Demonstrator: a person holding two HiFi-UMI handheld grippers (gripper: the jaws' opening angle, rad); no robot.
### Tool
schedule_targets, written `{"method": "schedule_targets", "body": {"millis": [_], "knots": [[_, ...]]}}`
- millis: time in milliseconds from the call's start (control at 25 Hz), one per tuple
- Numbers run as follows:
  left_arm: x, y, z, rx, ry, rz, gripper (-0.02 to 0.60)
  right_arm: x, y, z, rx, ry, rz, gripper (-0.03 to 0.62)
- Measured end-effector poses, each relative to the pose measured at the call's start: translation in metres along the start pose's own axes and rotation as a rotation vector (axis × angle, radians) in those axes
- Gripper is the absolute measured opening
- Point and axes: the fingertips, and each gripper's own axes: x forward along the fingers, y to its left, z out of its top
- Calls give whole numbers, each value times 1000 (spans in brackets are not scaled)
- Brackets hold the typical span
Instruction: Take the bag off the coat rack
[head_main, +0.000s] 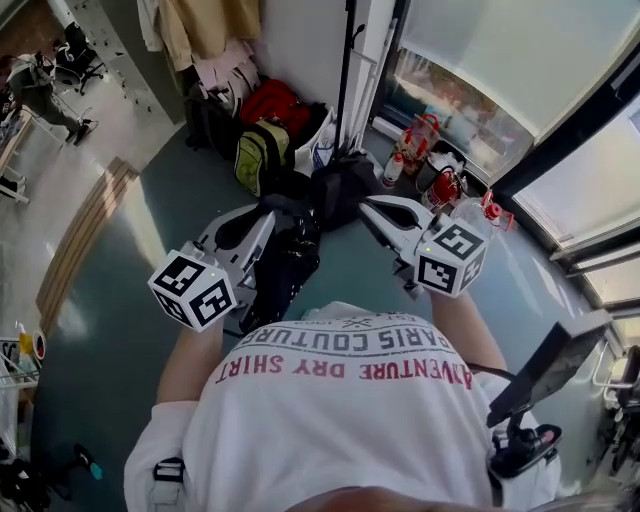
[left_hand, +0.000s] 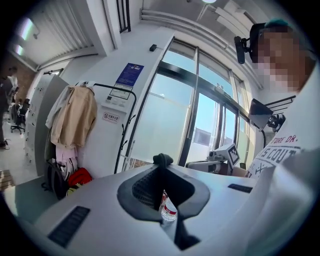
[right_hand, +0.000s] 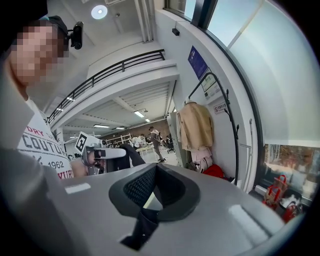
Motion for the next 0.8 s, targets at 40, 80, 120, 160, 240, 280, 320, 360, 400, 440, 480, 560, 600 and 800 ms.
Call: {"method": "schedule_targets", "body": {"millis": [40, 80, 120, 160, 240, 280, 320, 360, 400, 440, 480, 560, 600, 800], "knots": [[-4, -13, -5, 2, -2, 12, 9, -13, 6, -5, 2, 1, 6, -3], [-8, -25, -9, 3, -6, 23, 11, -25, 12, -10, 2, 6, 10, -3], [-11, -36, -14, 2, -10, 32, 11, -37, 18, -15, -1, 13, 15, -3], [-15, -46, -19, -3, -13, 40, 11, -48, 25, -21, -6, 21, 19, -3], [-23, -63, -27, -27, -18, 48, 9, -69, 38, -30, -15, 29, 26, -3], [-26, -71, -28, -41, -26, 50, 9, -78, 44, -30, -20, 28, 28, -3], [-29, -80, -28, -53, -35, 50, 9, -87, 50, -29, -25, 24, 31, -3], [-31, -88, -28, -62, -45, 48, 9, -95, 55, -27, -32, 19, 34, -3], [-33, -97, -27, -68, -54, 44, 9, -103, 60, -25, -40, 15, 35, -3], [-34, -105, -25, -72, -62, 38, 9, -109, 63, -24, -48, 12, 34, -3], [-34, -112, -23, -75, -68, 32, 9, -114, 66, -24, -51, 9, 32, -3], [-33, -123, -18, -78, -74, 16, 9, -122, 69, -25, -42, 2, 27, -3], [-32, -127, -16, -80, -73, 7, 9, -124, 70, -24, -37, -1, 25, -3], [-27, -140, -12, -66, -58, -23, 11, -126, 73, -27, -31, 8, 28, -3]]}}
